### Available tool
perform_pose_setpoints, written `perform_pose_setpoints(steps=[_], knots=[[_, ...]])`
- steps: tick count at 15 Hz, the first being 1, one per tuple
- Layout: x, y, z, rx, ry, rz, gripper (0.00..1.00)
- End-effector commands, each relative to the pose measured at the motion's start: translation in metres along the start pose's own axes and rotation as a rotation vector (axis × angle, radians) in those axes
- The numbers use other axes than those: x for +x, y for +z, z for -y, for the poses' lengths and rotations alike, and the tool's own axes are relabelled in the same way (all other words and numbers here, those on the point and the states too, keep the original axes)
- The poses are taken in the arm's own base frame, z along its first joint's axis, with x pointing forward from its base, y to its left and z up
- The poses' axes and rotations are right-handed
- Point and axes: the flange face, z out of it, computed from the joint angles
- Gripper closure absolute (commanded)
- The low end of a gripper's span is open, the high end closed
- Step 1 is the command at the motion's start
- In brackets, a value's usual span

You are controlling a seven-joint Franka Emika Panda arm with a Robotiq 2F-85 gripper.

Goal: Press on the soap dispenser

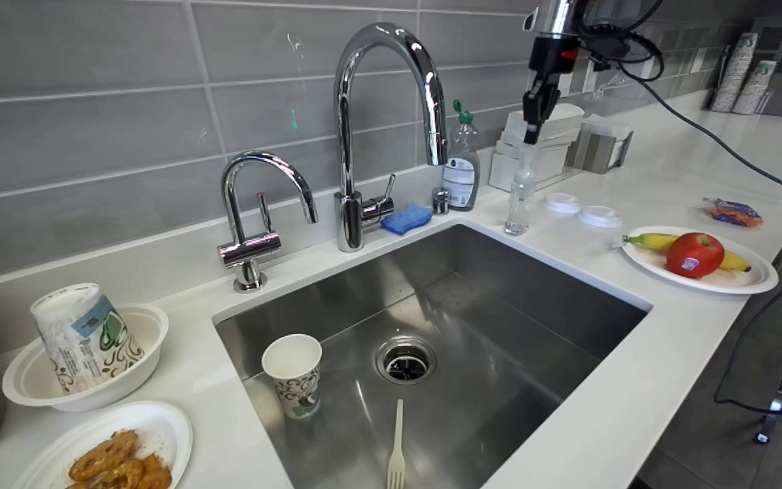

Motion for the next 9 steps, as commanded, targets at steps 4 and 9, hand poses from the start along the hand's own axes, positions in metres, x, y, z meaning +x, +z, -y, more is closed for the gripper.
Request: perform_pose_setpoints(steps=[4,9], knots=[[-0.002,0.021,0.0,0.027,0.011,0.042,1.0],[-0.013,0.057,0.002,0.061,0.006,0.068,1.0]])
